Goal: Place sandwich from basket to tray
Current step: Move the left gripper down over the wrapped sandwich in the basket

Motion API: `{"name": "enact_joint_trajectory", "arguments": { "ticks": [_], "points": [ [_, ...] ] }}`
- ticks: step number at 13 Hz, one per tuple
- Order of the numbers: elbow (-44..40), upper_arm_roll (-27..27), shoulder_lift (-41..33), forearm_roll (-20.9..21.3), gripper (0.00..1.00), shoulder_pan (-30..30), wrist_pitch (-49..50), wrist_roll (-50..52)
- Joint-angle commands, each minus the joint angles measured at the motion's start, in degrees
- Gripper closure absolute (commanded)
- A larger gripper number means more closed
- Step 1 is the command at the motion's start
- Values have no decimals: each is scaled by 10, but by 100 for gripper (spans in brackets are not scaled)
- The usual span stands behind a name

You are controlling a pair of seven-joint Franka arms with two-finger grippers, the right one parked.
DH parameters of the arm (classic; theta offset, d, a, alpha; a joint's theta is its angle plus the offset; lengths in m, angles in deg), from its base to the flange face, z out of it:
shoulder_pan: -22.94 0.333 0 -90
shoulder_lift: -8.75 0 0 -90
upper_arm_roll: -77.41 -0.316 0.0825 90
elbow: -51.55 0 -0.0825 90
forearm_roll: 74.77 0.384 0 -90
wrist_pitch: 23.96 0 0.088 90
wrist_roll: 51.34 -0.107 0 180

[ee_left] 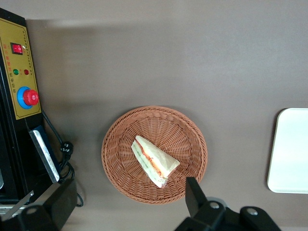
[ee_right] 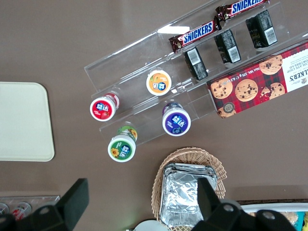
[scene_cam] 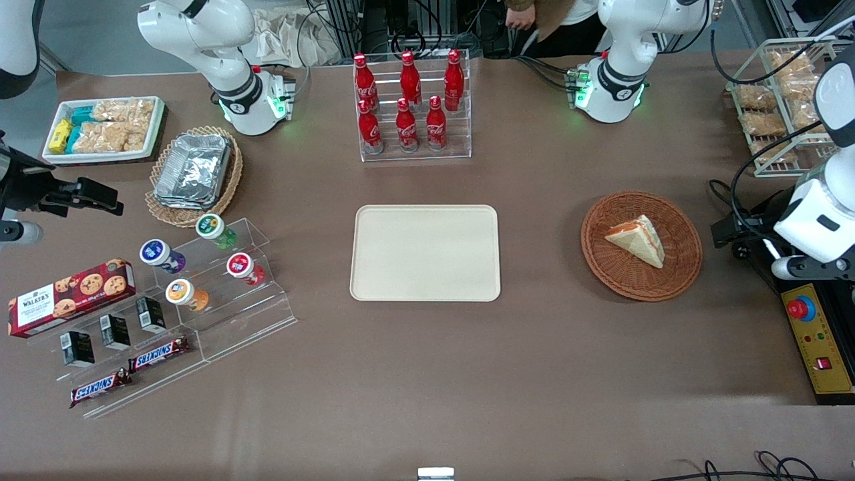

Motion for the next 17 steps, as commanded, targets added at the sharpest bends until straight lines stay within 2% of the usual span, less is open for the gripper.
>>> {"name": "enact_joint_trajectory", "arguments": {
  "ticks": [1,3,5,7,11,12,15,17],
  "points": [
    [-16,5,7,-3,0,4,10,11],
    [-10,5,4,1,0,3,16,21],
    [39,3,-18,-4,0,4,40,70],
    [112,2,-61,-4,0,4,19,184],
    [398,6,-178,1,0,2,-247,410],
    [436,8,-183,1,0,1,-291,458],
    [478,17,-159,2,0,-2,-349,578],
    [533,17,-152,2,0,-2,-422,593]
  ]
}}
